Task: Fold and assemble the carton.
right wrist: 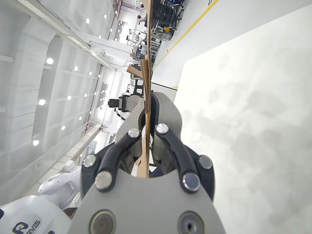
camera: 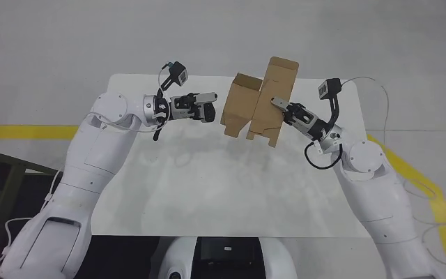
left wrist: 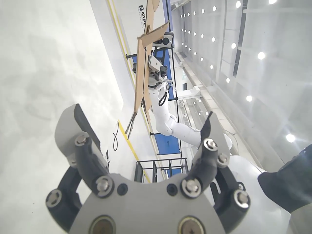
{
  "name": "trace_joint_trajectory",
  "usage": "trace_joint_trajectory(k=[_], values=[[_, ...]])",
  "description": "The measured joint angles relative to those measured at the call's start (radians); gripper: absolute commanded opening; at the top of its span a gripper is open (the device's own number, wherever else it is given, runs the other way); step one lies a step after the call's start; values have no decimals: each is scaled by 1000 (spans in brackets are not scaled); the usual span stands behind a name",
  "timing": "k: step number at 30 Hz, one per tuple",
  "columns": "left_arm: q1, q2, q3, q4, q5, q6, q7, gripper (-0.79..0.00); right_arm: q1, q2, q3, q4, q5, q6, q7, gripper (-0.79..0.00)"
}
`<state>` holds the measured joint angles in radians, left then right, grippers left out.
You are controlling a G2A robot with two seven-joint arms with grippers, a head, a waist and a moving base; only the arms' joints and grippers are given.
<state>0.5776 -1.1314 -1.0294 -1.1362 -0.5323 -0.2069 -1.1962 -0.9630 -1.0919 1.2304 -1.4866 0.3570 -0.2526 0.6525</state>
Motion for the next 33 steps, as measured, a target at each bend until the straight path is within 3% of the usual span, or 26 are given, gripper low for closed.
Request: trace_joint_trajectory(k=[14,17,33], values=[[0,0,0,0,0,0,0,0,-5,-1,0,-5,4,0,-8,-785],[4,0,0,-5,2,0,7,0,-30,-6,-2,-29,24,1,-62,-785],[102,-15,15,-85,57,38,284,0,-118,-49,-92,-170,-32,150,-468,-785]])
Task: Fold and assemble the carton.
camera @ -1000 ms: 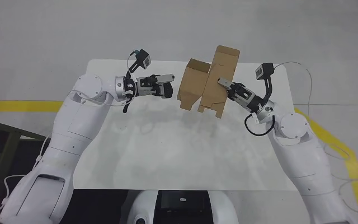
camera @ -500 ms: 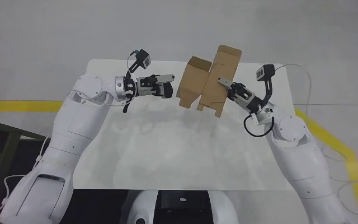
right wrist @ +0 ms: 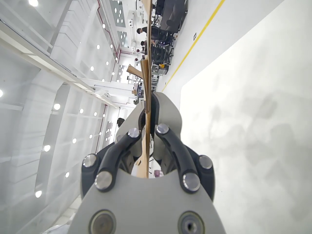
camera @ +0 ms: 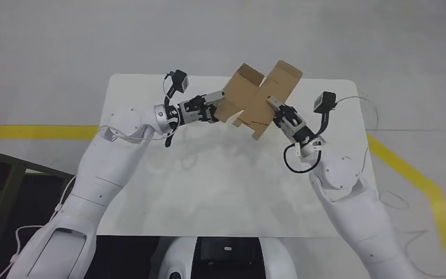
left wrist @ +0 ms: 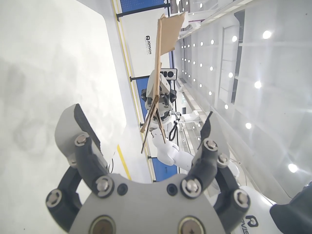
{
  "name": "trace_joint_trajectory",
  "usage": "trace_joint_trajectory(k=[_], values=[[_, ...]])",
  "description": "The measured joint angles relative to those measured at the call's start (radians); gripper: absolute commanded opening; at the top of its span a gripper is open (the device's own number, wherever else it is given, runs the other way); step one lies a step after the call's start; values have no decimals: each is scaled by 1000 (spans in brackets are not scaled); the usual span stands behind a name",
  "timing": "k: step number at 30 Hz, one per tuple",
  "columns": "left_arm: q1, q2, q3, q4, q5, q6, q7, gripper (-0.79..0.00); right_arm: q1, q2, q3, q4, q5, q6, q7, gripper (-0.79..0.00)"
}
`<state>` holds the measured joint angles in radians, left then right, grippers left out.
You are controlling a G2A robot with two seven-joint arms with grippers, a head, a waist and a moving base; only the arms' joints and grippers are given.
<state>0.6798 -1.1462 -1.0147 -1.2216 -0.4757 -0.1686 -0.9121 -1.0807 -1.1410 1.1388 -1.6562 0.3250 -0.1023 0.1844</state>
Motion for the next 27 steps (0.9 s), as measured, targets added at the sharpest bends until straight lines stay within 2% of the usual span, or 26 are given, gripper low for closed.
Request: trace_joint_trajectory(k=[8,14,16,18,19,20,23,27], values=[[11,-10,3,-13,19,-35,67,0,-7,-23,-44,1,-19,18,-91,-785],[14,-15,5,-13,14,-24,56,-12,-6,-36,-52,15,-22,11,-125,-785],[14,-17,5,-12,11,-21,53,-74,-5,-39,-52,17,-26,10,-125,-785],[14,-18,3,-11,8,-20,52,-182,-6,-42,-51,20,-30,8,-127,-785],[14,-19,2,-11,6,-19,51,-252,-6,-44,-50,21,-33,8,-127,-785],[15,-20,2,-10,5,-17,50,-394,-6,-45,-49,22,-36,7,-127,-785],[16,-21,0,-8,3,-10,45,-480,-8,-49,-44,24,-46,6,-130,-785],[17,-23,-3,-6,1,-6,39,-489,-12,-53,-37,22,-61,9,-133,-785]])
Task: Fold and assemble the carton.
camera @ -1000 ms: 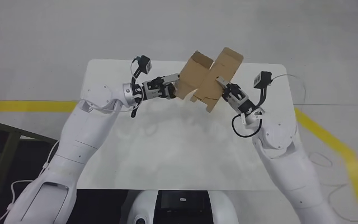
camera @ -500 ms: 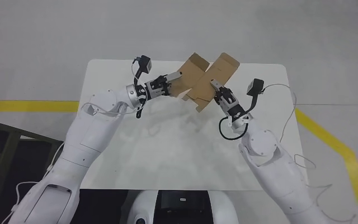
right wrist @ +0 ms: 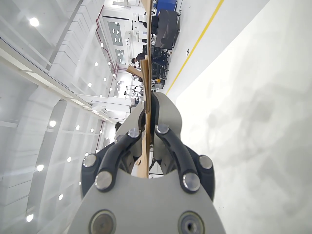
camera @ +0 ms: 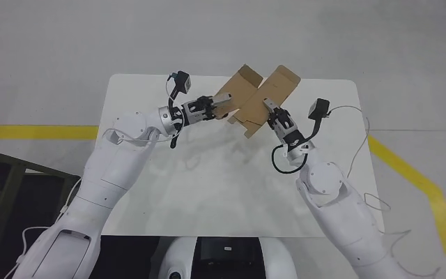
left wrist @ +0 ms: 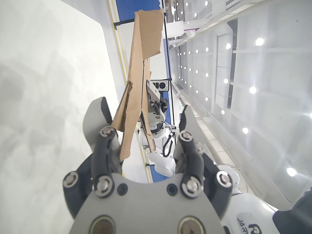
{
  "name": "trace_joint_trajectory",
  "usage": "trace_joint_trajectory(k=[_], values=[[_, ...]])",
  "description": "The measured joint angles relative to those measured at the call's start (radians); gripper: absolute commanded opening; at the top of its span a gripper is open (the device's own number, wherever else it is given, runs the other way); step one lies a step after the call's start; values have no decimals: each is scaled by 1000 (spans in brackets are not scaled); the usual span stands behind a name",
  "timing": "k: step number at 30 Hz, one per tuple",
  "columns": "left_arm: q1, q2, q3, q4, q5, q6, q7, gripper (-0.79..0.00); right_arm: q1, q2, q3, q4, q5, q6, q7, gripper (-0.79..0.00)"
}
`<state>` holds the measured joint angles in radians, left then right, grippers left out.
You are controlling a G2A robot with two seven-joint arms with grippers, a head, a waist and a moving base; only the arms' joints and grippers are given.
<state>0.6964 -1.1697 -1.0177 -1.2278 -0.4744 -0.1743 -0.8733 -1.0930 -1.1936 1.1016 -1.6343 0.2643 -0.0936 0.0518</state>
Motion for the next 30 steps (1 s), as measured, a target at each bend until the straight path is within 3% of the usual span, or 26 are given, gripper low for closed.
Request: trace_joint_trajectory(k=[8,10,12,15,16,17,18,25,30], values=[[1,-4,-5,8,4,10,-4,-560,-8,-9,5,-12,-25,7,10,-785],[1,-5,-6,11,5,13,-4,-628,-9,-11,5,-13,-25,10,16,-785],[0,-6,-7,13,7,14,-4,-785,-9,-14,5,-14,-25,13,21,-785],[0,-8,-11,15,5,14,-6,-785,-9,-17,3,-16,-25,12,35,-785],[1,-8,-12,16,4,12,-7,-785,-9,-18,3,-16,-25,12,40,-665],[1,-8,-14,16,2,11,-9,-785,-8,-19,2,-15,-26,12,50,-114],[2,-9,-15,16,1,10,-11,-785,-8,-20,2,-14,-25,13,58,0],[0,-8,-36,22,-4,3,-26,-785,2,-24,28,2,15,-28,126,0],[2,-1,-67,34,1,-11,-51,-785,37,-13,98,44,50,-72,293,0]])
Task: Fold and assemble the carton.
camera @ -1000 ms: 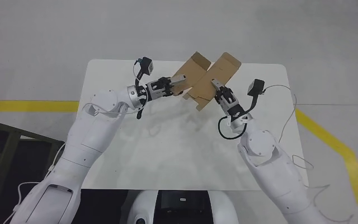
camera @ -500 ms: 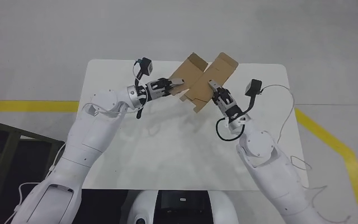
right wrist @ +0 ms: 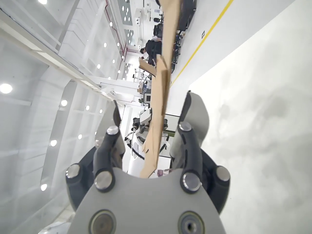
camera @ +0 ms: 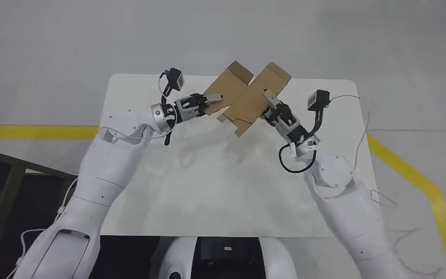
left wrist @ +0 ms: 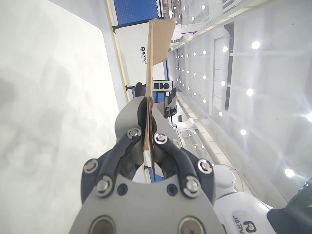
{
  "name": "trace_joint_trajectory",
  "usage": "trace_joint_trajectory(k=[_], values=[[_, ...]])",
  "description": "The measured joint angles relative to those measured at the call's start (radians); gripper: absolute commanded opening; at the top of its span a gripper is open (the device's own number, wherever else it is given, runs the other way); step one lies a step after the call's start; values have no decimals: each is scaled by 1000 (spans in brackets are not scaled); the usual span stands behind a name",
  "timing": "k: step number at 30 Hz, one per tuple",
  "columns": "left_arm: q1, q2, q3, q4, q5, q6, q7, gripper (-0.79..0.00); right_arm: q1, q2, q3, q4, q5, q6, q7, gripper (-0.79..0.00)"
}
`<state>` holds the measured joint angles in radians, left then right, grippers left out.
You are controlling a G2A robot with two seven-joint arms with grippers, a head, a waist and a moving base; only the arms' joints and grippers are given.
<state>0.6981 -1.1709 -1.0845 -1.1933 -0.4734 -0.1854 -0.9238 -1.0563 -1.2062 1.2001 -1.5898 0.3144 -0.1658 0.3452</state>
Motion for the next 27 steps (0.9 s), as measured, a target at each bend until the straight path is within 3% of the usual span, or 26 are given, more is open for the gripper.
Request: trace_joint_trajectory(k=[8,17,27], values=[[9,14,-42,3,-24,-46,-148,-785,66,20,97,119,157,-45,374,0],[43,31,-73,-54,-28,-64,-296,-785,163,54,176,267,207,-64,827,0],[59,48,-77,-89,-26,-90,-488,-785,230,69,146,360,232,-125,1168,0]])
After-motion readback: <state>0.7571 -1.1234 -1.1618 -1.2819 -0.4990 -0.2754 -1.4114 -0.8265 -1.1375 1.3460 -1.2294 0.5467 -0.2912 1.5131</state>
